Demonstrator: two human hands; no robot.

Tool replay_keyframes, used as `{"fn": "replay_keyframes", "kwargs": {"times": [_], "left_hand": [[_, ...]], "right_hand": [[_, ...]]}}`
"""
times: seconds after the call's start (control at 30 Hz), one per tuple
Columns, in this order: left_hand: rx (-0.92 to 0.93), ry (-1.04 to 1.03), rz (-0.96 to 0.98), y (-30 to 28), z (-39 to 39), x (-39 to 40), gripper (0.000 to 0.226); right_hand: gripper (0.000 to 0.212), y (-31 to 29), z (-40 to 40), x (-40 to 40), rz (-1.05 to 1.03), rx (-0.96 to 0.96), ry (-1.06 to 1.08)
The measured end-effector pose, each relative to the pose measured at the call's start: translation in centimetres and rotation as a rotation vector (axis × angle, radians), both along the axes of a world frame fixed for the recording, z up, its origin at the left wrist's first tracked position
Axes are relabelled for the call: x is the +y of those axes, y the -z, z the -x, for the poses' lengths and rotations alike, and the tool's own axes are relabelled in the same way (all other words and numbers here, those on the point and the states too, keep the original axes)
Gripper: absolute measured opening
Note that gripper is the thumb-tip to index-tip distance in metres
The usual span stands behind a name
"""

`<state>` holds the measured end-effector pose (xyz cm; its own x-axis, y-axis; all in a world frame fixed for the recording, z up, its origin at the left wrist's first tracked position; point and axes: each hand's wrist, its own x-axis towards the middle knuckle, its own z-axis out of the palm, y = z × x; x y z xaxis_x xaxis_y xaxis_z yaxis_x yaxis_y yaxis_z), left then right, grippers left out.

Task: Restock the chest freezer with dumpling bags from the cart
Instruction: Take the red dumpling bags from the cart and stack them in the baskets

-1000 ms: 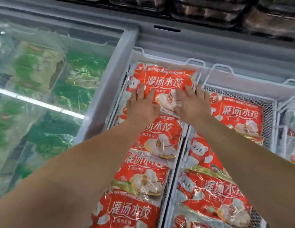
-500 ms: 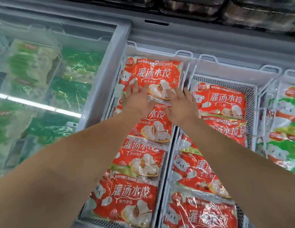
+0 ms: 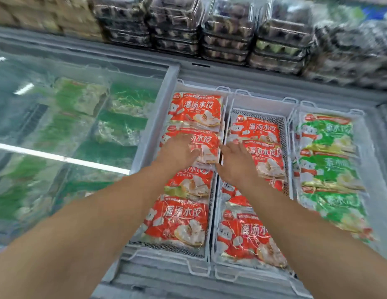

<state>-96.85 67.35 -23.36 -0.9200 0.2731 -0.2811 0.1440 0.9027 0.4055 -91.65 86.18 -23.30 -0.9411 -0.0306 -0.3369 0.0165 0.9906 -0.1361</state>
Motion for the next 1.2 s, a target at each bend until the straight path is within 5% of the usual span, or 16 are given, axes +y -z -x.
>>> {"fn": "replay_keyframes", "kwargs": {"times": [0.27,0.77,1.2], "left_hand": [[0.056,-0.031,-0.089,-5.2,-11.5,-5.2,0.058],[0.127,-0.14,-0.135,-7.6,-34.5,-8.9,0.044],[0.072,-0.398,-0.044,-8.3,-53.3,-13.5,0.067]], "right_hand": [[0.066,-5.6,-12.9,-5.0,0.041,0.077,0.022],[0.069,-6.3,-33.9,-9.2,0.084,0.029,-0.01],[0.065,-8.6,-49.5,-12.1,0.165,0.073,-0.144]]}}
